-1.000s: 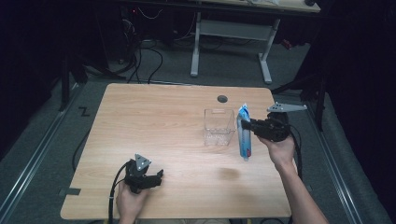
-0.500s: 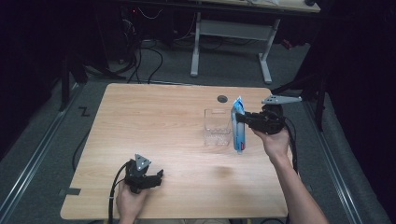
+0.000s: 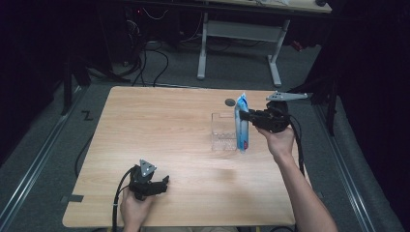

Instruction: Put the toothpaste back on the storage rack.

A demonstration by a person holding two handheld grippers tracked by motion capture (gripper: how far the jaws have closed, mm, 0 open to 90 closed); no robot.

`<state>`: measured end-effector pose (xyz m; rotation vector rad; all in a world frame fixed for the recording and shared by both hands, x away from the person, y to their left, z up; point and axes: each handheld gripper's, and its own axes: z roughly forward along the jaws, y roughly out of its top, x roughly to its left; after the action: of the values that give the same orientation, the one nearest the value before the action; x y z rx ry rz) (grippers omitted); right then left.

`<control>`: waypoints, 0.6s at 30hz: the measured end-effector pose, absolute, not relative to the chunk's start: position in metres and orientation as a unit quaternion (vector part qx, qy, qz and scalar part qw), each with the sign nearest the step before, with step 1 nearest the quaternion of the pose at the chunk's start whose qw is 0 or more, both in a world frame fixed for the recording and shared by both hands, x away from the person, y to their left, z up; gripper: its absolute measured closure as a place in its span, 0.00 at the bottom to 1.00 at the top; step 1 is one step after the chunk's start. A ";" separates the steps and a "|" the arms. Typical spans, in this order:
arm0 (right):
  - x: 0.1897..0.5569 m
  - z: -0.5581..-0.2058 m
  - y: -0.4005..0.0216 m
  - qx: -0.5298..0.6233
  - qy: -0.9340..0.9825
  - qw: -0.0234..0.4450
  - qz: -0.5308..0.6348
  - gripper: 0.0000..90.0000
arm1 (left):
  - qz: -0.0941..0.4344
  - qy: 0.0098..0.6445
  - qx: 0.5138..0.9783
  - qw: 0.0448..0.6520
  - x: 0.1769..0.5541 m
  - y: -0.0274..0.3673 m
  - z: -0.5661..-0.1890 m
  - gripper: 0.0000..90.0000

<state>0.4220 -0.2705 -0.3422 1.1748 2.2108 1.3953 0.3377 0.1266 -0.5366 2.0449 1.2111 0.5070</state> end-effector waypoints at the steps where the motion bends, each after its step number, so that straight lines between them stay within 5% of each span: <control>1: 0.423 -0.341 -0.270 0.405 0.764 0.139 0.483 0.85 | 0.196 0.467 0.789 0.348 0.338 0.127 -0.537 0.19; 18: 0.444 -0.325 -0.250 0.402 0.760 0.151 0.487 0.85 | 0.196 0.467 0.789 0.348 0.338 0.127 -0.537 0.19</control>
<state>0.4437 -0.2502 -0.3254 1.1531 2.1825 1.3994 0.3377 0.1267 -0.5366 2.0470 1.2101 0.5074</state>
